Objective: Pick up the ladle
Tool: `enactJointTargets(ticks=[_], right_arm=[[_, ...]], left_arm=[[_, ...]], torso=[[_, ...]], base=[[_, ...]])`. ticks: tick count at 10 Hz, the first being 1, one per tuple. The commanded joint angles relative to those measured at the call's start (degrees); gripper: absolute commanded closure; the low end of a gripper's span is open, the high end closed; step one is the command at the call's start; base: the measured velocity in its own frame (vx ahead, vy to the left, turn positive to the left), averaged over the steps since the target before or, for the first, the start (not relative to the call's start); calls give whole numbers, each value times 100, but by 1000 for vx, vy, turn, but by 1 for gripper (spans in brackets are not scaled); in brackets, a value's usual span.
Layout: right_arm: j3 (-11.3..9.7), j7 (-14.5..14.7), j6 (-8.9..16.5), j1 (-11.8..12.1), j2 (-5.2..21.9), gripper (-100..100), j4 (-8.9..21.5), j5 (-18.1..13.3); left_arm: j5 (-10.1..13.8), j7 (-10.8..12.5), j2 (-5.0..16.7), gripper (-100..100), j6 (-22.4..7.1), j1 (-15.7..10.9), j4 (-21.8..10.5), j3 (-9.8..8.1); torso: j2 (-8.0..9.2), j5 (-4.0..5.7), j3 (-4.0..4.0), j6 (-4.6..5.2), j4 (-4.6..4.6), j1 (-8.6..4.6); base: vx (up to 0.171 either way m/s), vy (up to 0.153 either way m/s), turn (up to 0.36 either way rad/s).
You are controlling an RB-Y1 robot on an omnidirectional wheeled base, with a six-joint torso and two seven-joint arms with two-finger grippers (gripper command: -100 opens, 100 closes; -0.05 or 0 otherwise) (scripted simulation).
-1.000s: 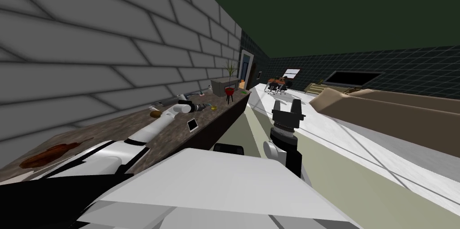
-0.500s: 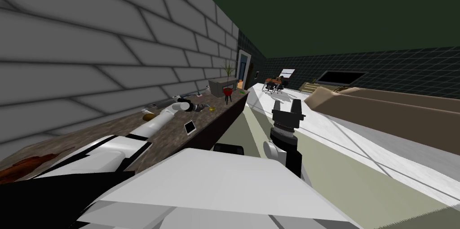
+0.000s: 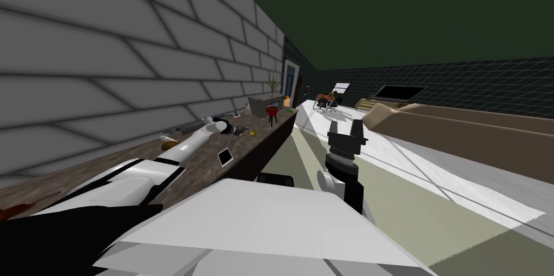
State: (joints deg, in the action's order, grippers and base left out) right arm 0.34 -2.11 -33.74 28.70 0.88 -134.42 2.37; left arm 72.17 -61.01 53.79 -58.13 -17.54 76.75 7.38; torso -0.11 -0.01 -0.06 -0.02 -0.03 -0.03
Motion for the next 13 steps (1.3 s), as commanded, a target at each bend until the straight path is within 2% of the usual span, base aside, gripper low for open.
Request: enactJointTargets(ticks=[1, 2, 3, 7, 9, 10, 11, 12, 13], right_arm=[[0, 0, 0, 0, 0, 0, 0, 0], [0, 0, 0, 0, 0, 0, 0, 0], [0, 0, 0, 0, 0, 0, 0, 0], [0, 0, 0, 0, 0, 0, 0, 0], [0, 0, 0, 0, 0, 0, 0, 0], [0, 0, 0, 0, 0, 0, 0, 0], [0, 0, 0, 0, 0, 0, 0, 0], [0, 0, 0, 0, 0, 0, 0, 0], [0, 0, 0, -2, 0, 0, 0, 0]], left_arm=[[187, -193, 10, -100, -224, -132, -286, 30], [339, -350, 15, -100, -398, -228, -444, 51], [339, -350, 15, -100, -398, -228, -525, 51], [761, -813, -3, -100, -911, -467, -1231, 142], [862, -948, -37, -100, -1066, -484, -1464, 205], [823, -878, -22, -100, -1010, -480, -1357, 185], [825, -878, -26, 0, -1027, -480, -1362, 191], [769, -793, -38, -100, -929, -519, -1540, 156], [714, -707, -51, -100, -833, -559, -1719, 122]], torso=[[0, 0, 0, 0, 0, 0], [0, 0, 0, 2, 0, -1], [-5, 0, -2, 4, -1, 0], [-5, 0, -3, 1, -1, -2], [-4, 0, -3, 0, -1, 0], [-2, 0, -1, 0, -1, -2], [4, 1, 2, -2, 1, -3], [8, 1, 5, -2, 2, -4], [27, -1, 15, 4, 5, 10]], base=[[24, 4, -79], [38, 10, -153], [30, 11, -57], [34, 5, -104], [31, 7, -71], [11, 1, -12], [0, 0, 0], [-63, 46, -242], [-174, 109, -356]])
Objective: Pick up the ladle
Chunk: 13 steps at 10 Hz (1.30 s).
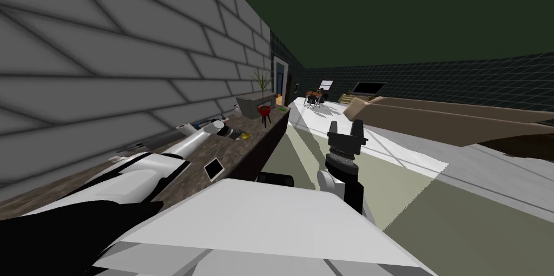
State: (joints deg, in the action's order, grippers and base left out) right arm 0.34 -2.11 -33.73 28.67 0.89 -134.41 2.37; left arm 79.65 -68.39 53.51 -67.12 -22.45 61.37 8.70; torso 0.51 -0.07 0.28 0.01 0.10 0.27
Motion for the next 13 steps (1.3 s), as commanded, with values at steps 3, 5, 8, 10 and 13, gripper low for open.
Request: enactJointTargets(ticks=[3, 5, 8, 10, 13], right_arm=[[0, 0, 0, 1, 0, 0, 0, 0], [1, 0, 0, 2, 0, 0, 0, 0], [0, 0, 0, 1, 0, 0, 0, 0], [1, 0, 0, 2, 0, 0, 0, 0], [0, 0, 0, 0, 0, 0, 1, 0]], left_arm=[[-145, 203, -49, -100, 259, -146, -494, -77], [-201, 289, -62, -100, 355, -186, -712, -111], [-312, 460, -87, -100, 547, -265, -1063, -179], [-368, 546, -100, -100, 643, -304, -1254, -212], [-437, 577, -110, -100, 776, -410, -1589, -266]], torso=[[-11, 0, -4, 1, -1, -1], [-5, 0, 0, -7, 1, -1], [-22, 1, -11, -2, -3, -7], [-8, -1, -2, -8, 1, -1], [12, -22, 2, 12, -8, 0]], base=[[-128, 91, -336], [-115, 78, -209], [-108, 64, -283], [-135, 47, -267], [-188, 44, -293]])
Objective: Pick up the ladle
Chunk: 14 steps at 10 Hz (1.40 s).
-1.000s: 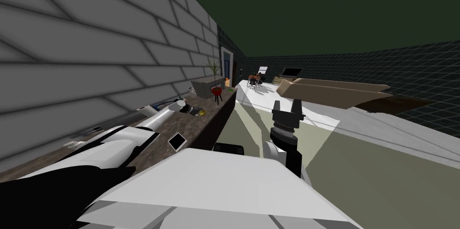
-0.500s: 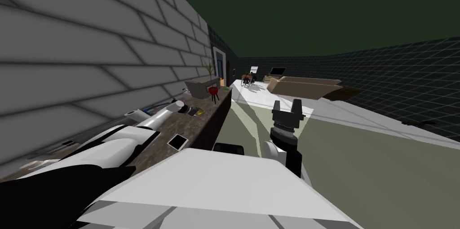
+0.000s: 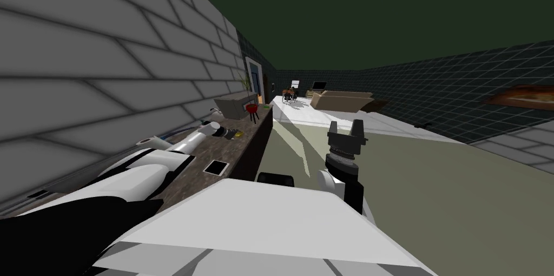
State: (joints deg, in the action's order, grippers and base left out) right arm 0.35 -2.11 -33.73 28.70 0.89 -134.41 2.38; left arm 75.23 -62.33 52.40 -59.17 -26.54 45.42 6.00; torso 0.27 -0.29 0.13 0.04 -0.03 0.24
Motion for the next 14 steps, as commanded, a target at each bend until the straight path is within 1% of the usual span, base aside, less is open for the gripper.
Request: enactJointTargets(ticks=[1, 2, 5, 6, 7, 10, 11, 12, 13, 14], right_arm=[[0, 0, 0, 0, 0, 0, 0, 0], [0, 0, 0, 1, 0, 0, 0, 0], [0, 0, -1, 1, 0, 0, -1, 0], [0, 0, -1, 1, 0, 0, -1, 0], [0, 0, -1, 1, 0, 0, -1, 0], [0, 0, -2, 5, -1, 0, -2, 0], [0, 0, -2, 5, 0, 0, -2, 0], [1, 0, -2, 5, 0, 0, -2, 0], [0, 0, -1, 3, 0, 0, -2, 0], [1, 0, -1, 4, 0, 0, -1, 0]], left_arm=[[0, 0, 0, 100, 0, 0, 0, 0], [1, -3, 1, 100, -2, 1, 0, 0], [0, 1, 3, 100, -1, 4, -3, 0], [0, 2, 3, 0, -2, 4, -4, 0], [19, 25, -2, 100, -56, 65, 161, 24], [186, -232, 36, 100, -344, 183, 677, 126], [241, -318, 49, 100, -440, 223, 833, 159], [241, -318, 49, 100, -440, 223, 877, 159], [297, -404, 62, 100, -537, 262, 1052, 193], [352, -489, 75, 100, -633, 302, 1232, 227]], torso=[[0, 0, 0, 0, 0, 0], [-34, 1, -21, 2, -9, -5], [-58, 1, -35, 6, -15, -8], [-59, 2, -36, 6, -15, -8], [-60, 2, -36, 6, -15, -8], [-149, 10, -86, 4, -32, -43], [-152, 12, -89, 4, -34, -43], [-144, 8, -85, 6, -33, -30], [-118, 3, -72, 13, -29, -20], [-102, 5, -61, -2, -25, -18]], base=[[-20, 4, 14], [-11, 2, 4], [0, 0, 0], [0, 0, 0], [106, -20, 227], [246, -81, 425], [204, -62, 396], [106, -49, 192], [86, -57, 341], [121, -84, 444]])
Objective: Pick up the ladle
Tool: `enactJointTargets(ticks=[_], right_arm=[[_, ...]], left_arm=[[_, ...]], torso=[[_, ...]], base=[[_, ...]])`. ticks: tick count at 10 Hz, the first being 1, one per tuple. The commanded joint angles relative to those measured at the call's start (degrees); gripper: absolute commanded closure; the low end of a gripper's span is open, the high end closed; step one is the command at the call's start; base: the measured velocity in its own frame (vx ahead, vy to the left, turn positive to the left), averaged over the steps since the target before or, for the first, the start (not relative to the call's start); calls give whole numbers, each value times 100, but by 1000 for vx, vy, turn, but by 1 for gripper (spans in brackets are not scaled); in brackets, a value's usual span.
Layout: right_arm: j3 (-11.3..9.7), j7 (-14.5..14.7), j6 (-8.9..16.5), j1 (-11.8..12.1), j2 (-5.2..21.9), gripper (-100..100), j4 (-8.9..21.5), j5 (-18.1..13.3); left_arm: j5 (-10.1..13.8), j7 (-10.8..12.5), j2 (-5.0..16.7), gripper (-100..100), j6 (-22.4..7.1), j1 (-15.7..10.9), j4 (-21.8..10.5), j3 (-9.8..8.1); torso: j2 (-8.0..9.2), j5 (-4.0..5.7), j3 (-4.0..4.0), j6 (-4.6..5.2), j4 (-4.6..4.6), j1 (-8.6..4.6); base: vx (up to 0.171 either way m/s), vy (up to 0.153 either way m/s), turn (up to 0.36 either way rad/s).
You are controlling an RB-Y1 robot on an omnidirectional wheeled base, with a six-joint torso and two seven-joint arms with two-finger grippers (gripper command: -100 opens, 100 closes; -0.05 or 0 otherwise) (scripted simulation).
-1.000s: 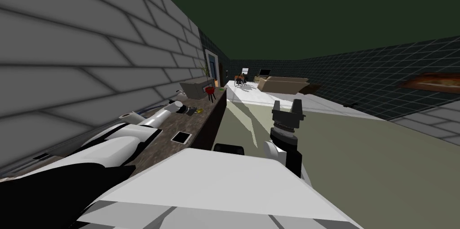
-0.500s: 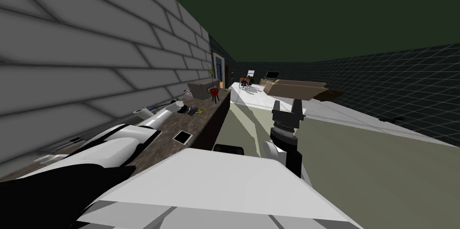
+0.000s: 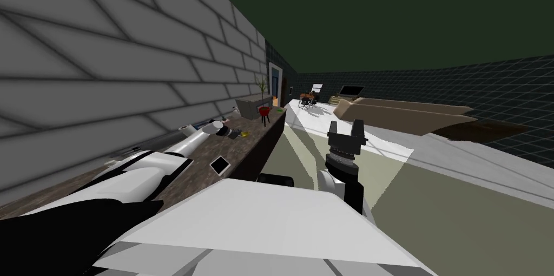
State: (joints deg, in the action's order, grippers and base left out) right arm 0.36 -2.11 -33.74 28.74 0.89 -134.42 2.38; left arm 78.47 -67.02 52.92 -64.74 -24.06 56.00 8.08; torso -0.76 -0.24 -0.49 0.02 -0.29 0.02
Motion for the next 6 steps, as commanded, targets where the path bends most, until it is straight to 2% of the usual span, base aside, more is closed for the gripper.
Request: enactJointTargets(ticks=[1, 2, 4, 5, 6], right_arm=[[0, 0, 0, 0, 0, 0, 0, 0], [0, 0, 0, -2, 0, 0, 0, 0], [0, 0, 0, 0, 0, 0, 0, 0], [0, 0, 0, 1, 0, 0, 0, 0], [-1, 0, 0, -2, 1, 0, 0, 0]], left_arm=[[28, -20, 23, 100, -75, 54, 177, 19], [84, -106, 36, 100, -171, 94, 356, 52], [195, -277, 61, 100, -364, 173, 714, 120], [155, -190, 56, 100, -286, 172, 641, 99], [160, -206, 64, 0, -314, 181, 662, 102]], torso=[[0, 0, 0, 0, 0, 0], [-3, -1, -1, 16, 1, 4], [-18, 1, -10, 7, -3, -12], [-31, 5, -16, 5, -4, -19], [-11, -2, -8, 22, -2, 4]], base=[[110, -66, 163], [125, -68, 268], [185, -124, 429], [89, -70, 115], [13, -14, -18]])
